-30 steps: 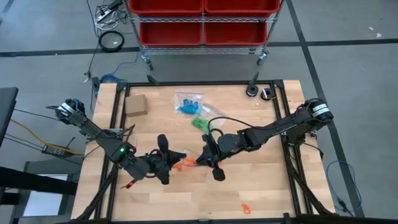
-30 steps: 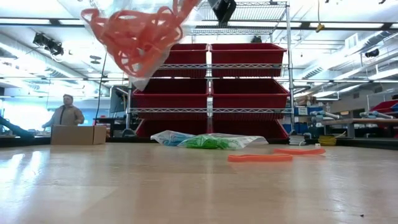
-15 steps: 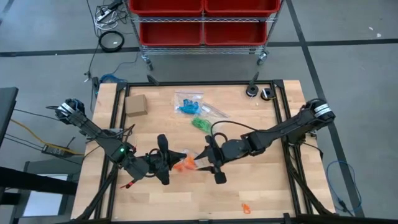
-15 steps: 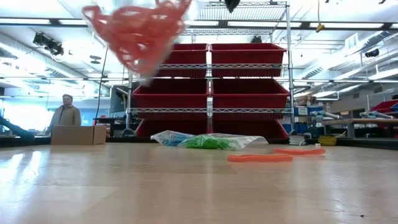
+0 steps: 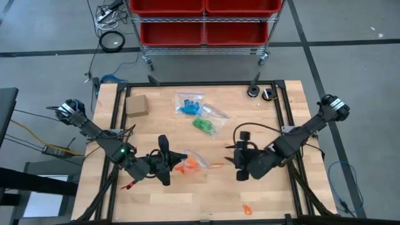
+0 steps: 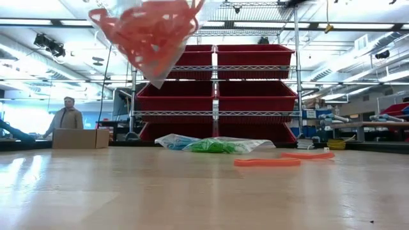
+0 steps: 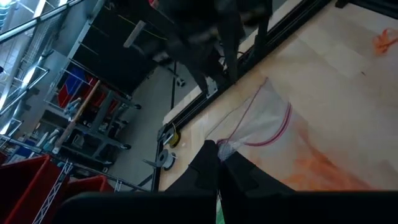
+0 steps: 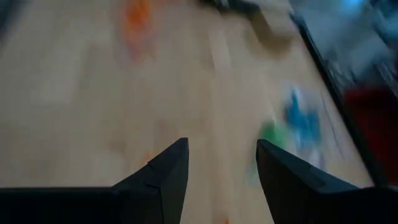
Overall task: Sort rubber bands
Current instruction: Put the orange rubber band into the transparent zip bag
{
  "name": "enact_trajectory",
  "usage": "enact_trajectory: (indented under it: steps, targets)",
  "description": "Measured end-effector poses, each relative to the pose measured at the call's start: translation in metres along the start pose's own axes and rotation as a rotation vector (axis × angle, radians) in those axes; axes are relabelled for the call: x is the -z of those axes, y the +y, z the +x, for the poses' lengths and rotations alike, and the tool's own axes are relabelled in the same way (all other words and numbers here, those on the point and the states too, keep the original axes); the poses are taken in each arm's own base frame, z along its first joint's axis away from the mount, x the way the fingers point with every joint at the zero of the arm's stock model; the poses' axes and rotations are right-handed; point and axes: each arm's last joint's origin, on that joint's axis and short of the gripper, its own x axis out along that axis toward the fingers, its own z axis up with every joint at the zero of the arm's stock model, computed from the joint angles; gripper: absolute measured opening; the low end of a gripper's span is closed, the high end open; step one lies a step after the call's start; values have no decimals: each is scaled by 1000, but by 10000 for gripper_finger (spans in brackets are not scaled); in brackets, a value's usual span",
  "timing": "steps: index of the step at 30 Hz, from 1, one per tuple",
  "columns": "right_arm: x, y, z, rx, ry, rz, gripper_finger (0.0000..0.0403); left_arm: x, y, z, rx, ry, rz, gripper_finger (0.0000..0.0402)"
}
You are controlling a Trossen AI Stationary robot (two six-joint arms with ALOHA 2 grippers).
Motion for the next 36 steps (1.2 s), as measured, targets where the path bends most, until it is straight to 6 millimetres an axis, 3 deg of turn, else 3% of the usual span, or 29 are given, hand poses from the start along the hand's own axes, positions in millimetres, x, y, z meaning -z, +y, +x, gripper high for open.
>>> enact_trajectory:
  steps: [4, 8, 14, 17, 21, 24, 29, 32, 36]
  targets:
    - [61, 7, 27, 37, 121, 93, 176, 0, 0, 0, 0, 0, -2, 6]
    - [118, 7, 51, 29, 128, 256, 173, 0, 0, 0, 0, 0, -2, 6]
    - [171, -5, 67, 24, 144, 397, 169, 0, 0, 0, 0, 0, -3, 6]
    - [181, -7, 71, -42, 125, 430, 170, 0, 0, 0, 0, -1, -4, 6]
    - [188, -8, 75, -55, 122, 344, 166, 0, 0, 0, 0, -1, -4, 6]
    - [190, -4, 86, -40, 103, 280, 161, 0, 0, 0, -1, -1, -4, 6]
    - [192, -3, 110, 19, 77, 322, 147, -1, 0, 0, -3, -5, -10, 6]
    - [190, -2, 119, 23, 87, 329, 109, -1, 1, 0, -4, -7, -13, 6]
    - [185, -1, 120, -14, 74, 286, 15, -1, 1, 0, -5, -9, -15, 6]
